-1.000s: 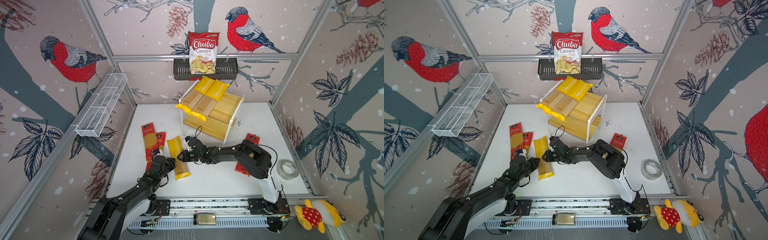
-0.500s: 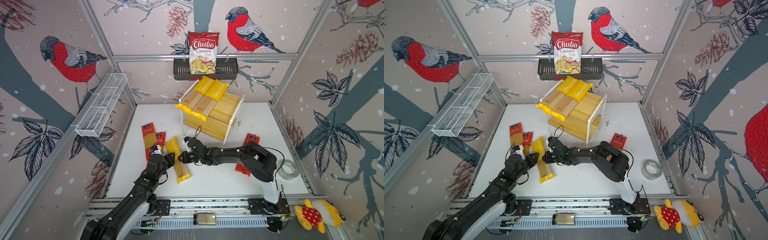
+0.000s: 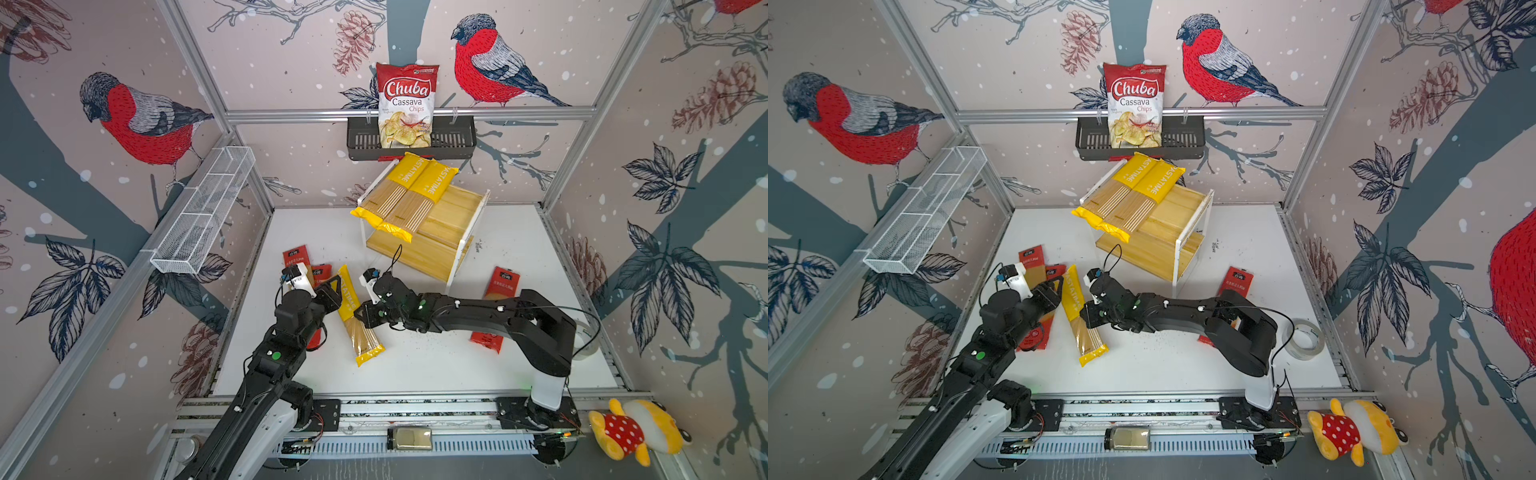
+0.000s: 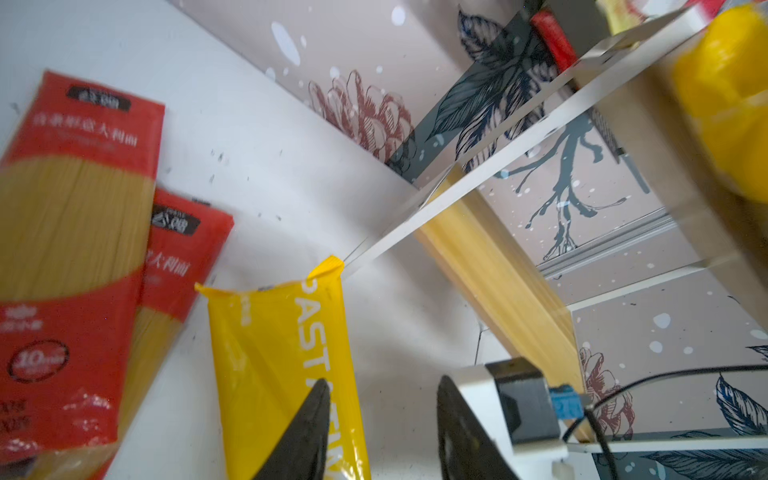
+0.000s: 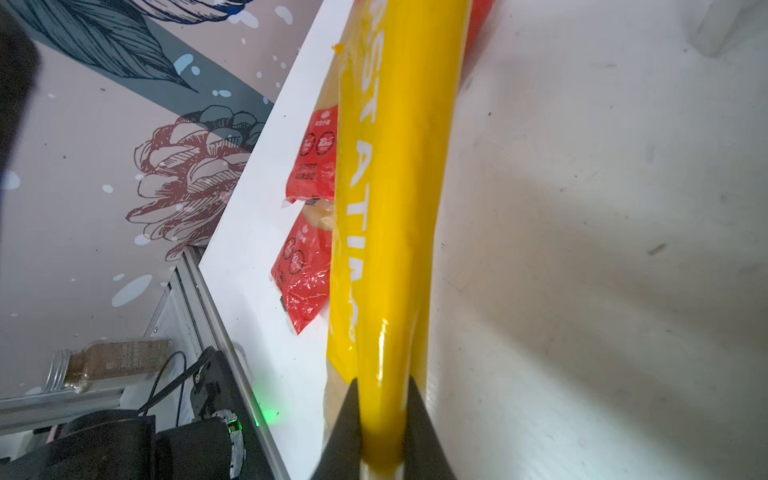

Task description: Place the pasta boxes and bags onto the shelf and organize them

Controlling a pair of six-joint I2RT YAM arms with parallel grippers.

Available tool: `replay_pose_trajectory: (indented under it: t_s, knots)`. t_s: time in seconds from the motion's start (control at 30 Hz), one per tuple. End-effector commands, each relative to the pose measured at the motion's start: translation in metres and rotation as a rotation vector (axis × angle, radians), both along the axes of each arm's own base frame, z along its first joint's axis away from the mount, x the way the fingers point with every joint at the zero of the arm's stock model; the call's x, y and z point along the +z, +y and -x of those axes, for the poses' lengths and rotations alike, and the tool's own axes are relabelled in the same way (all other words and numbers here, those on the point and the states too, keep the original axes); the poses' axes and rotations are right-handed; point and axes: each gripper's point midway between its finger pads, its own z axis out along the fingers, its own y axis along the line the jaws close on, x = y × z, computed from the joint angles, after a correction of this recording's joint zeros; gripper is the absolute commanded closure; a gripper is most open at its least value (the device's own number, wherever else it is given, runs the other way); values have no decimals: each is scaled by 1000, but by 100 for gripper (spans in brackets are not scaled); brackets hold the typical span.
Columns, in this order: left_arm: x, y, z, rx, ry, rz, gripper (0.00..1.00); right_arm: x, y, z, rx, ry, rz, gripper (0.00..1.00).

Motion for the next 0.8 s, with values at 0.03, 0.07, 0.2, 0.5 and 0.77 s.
replay_pose_trajectory:
  t_s: [0.03, 0.07, 0.2, 0.5, 0.77]
  knots:
    - [31, 16, 4, 41, -46, -137, 54, 54, 5, -10, -41, -161, -56, 100]
    - [40, 19, 5, 52, -64, -155, 53, 61, 4, -12, -46, -169, -59, 100]
    - [92, 33, 12, 103, -170, -203, 50, 104, 4, -13, -65, -233, -106, 100]
    - [172, 47, 26, 159, -317, -254, 45, 188, -4, -8, -83, -324, -256, 100]
    - [199, 33, 30, 88, -392, -177, 39, 255, -26, -23, -149, -385, -431, 100]
